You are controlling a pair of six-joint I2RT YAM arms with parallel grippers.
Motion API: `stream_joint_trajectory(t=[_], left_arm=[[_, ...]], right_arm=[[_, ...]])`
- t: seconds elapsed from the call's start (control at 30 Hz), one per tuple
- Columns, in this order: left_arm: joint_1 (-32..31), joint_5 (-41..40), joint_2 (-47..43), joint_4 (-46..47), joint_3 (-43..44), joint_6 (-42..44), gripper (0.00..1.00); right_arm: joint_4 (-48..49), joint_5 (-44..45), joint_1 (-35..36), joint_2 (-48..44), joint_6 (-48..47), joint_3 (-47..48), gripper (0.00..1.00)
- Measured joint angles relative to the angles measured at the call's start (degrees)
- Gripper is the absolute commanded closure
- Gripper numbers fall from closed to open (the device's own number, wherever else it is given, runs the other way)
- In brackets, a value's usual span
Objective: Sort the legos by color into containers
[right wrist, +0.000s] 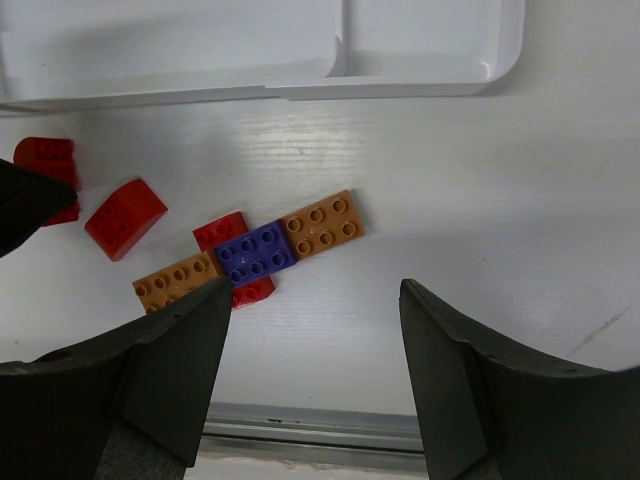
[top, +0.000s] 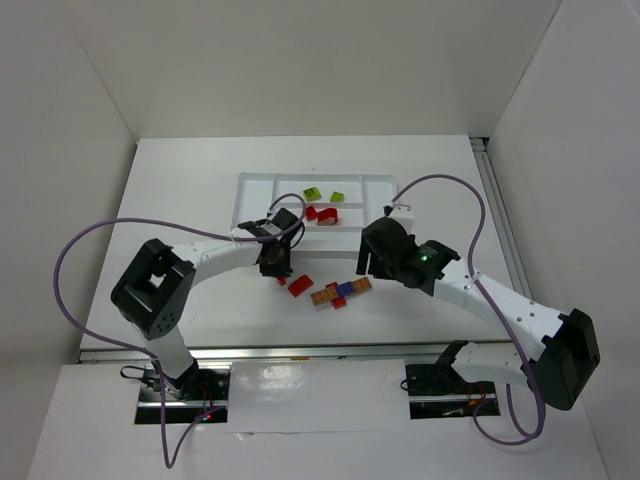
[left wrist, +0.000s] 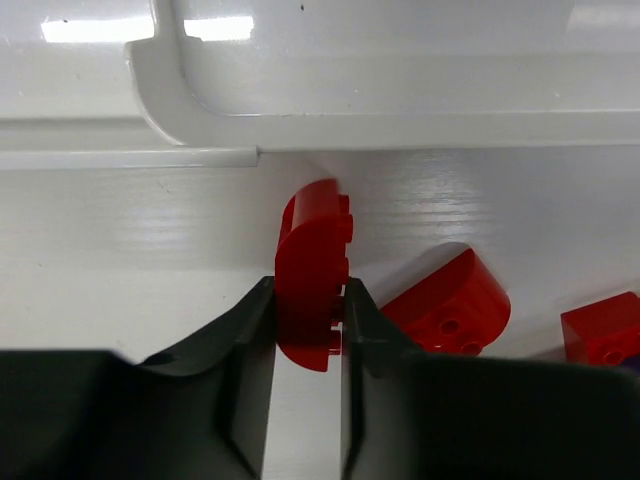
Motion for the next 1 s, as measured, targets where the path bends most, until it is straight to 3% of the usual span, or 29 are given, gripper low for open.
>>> stream_joint_trajectory(t=[0.07,0.23,0.43,0.6,0.8,0.83,0.87,0.93,0.97,1.0], left_arm=[[0.0,-0.31,-0.46,-0.28,0.0,-0.11,0.8],[0.0,-0.85,-4.31,-3.61,1.97,-0.13,0.8],[1.07,-0.94,-6.08,-5.42,12.61,1.25,0.8],[4.04,-0.85,1.9,-6.67,26.27,2.34,0.8],[7.56,0.68,14.73,-6.86,36.68,3.06,0.7],[8.17,0.96,16.26,-6.95,37.33,3.06,0.66],[8.68,1.33,17.44,-6.99,37.55,3.04,0.49],[9.53,1.77,18.78,-7.89,37.55,2.91,0.34],[9.84,1.95,18.95,-8.13,37.51,3.04,0.18],[10.05,2.08,18.95,-8.26,37.44,2.97,0.1]], right_arm=[[0.0,0.0,0.0,0.0,0.0,0.0,0.25],[0.02,0.0,0.0,0.0,0.0,0.0,0.25],[0.02,0.0,0.0,0.0,-0.04,0.0,0.25],[0.02,0.17,0.0,-0.02,-0.2,0.0,0.25],[-0.22,0.35,0.0,-1.03,-0.17,0.0,0.25],[-0.26,0.55,0.0,-1.4,-0.17,0.0,0.25],[-0.37,0.79,0.0,-1.79,-0.17,0.0,0.25],[-0.63,1.16,0.0,-2.47,-0.15,0.0,0.25],[-0.7,1.22,0.0,-2.67,-0.13,0.0,0.25],[-0.72,1.27,0.0,-2.84,-0.11,0.0,0.25]])
